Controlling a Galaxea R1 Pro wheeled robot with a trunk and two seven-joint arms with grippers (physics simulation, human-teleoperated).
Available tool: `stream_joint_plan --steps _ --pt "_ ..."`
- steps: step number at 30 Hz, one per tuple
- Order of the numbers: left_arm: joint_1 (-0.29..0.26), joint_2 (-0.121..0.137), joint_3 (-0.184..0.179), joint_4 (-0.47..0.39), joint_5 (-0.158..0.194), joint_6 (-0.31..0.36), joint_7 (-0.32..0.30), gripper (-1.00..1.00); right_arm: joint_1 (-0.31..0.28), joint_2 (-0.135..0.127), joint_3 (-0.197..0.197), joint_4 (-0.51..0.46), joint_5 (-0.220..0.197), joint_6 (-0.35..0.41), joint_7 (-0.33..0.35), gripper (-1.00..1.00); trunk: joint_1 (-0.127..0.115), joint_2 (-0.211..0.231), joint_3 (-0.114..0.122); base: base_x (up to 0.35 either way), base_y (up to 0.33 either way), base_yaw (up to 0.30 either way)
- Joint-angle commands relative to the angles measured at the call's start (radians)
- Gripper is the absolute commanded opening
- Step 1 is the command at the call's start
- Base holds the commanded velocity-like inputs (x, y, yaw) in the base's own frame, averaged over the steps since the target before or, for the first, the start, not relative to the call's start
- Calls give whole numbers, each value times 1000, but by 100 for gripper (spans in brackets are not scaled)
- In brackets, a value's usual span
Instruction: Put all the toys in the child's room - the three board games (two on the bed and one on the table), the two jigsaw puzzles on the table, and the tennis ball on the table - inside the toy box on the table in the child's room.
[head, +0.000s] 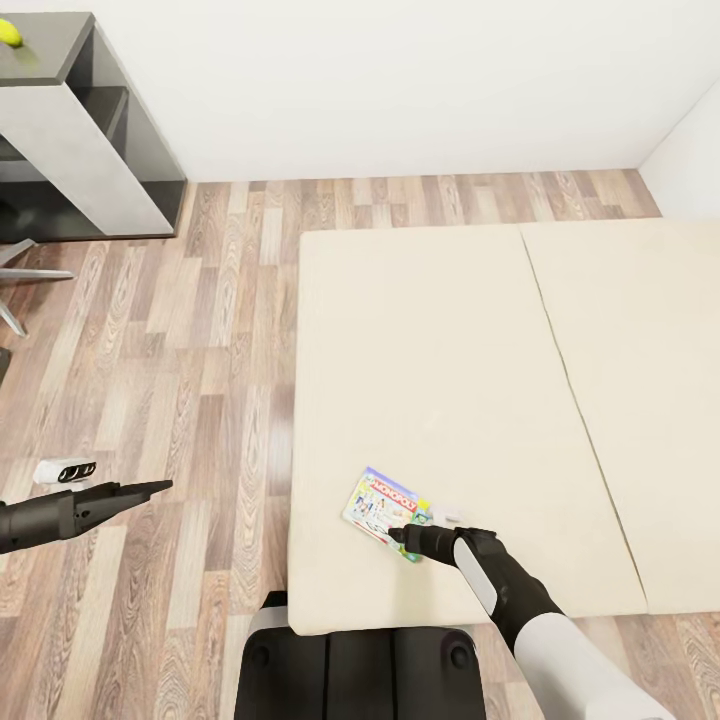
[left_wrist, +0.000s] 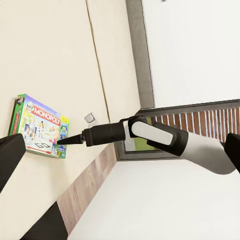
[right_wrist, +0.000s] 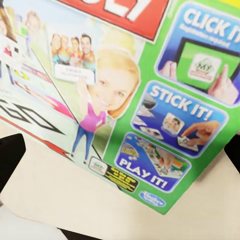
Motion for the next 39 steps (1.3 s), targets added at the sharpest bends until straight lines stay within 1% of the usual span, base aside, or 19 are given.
stream_joint_plan --steps 1,14,23,39 --pt "0 0 0 0 0 11 -4 100 0 0 0 -1 -1 5 1 100 1 -2 -1 0 5 0" --pt "0 0 0 0 0 11 -4 100 0 0 0 -1 -1 5 1 100 1 -2 -1 0 141 0" --pt "0 0 0 0 0 11 -4 100 0 -2 0 -1 -1 5 1 100 1 -2 -1 0 20 0" --pt "1 0 0 0 0 11 -4 100 0 -15 -1 -1 -2 7 5 100 1 -2 -1 0 1 0"
